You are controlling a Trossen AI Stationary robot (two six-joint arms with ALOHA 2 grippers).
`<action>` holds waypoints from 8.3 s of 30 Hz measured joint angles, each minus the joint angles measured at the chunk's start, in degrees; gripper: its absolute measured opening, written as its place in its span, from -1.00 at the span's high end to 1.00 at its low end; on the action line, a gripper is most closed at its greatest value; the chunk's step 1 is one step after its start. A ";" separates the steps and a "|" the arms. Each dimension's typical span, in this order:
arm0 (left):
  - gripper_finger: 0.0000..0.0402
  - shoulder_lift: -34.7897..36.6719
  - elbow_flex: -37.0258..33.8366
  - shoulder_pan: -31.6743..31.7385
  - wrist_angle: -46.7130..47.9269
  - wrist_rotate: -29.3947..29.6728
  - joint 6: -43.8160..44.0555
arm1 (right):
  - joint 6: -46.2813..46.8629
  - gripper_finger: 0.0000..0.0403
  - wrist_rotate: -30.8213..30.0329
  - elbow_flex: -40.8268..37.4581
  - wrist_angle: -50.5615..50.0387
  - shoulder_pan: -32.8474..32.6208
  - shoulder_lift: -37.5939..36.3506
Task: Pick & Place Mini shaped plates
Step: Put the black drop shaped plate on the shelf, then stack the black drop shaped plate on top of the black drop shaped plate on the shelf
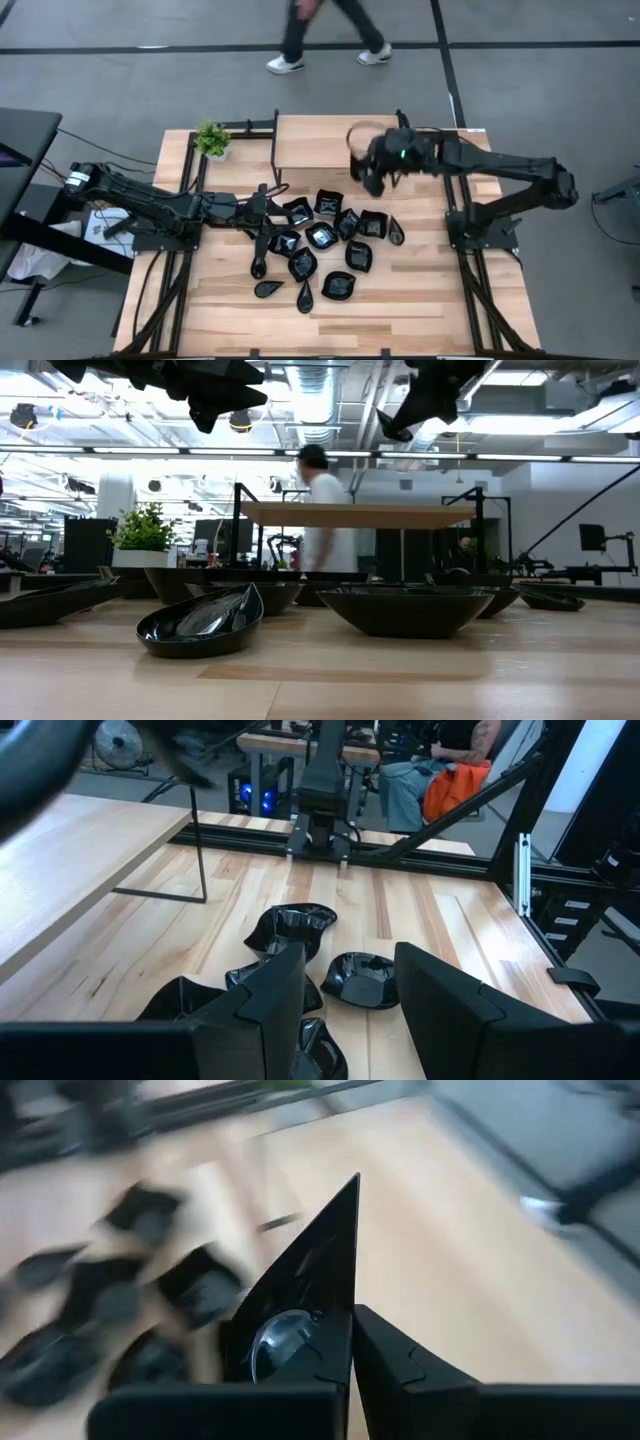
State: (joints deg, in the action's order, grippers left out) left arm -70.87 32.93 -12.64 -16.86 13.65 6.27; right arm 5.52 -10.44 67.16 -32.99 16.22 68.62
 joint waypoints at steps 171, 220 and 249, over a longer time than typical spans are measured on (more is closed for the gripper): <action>0.21 -0.02 0.00 0.00 -1.01 -0.02 1.52 | 35.67 0.10 2.93 -40.29 0.07 -25.00 -3.86; 0.21 0.00 0.00 -0.02 -1.20 0.00 1.52 | 36.06 0.90 2.82 -40.29 0.90 -25.00 -0.45; 0.21 -0.02 0.00 0.00 -1.22 0.02 1.52 | 35.24 0.99 2.39 -33.31 -9.19 -23.51 -0.50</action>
State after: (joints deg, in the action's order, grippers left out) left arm -70.89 32.93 -12.64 -18.09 13.67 7.79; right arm 40.76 -8.05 33.86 -42.19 -7.29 68.12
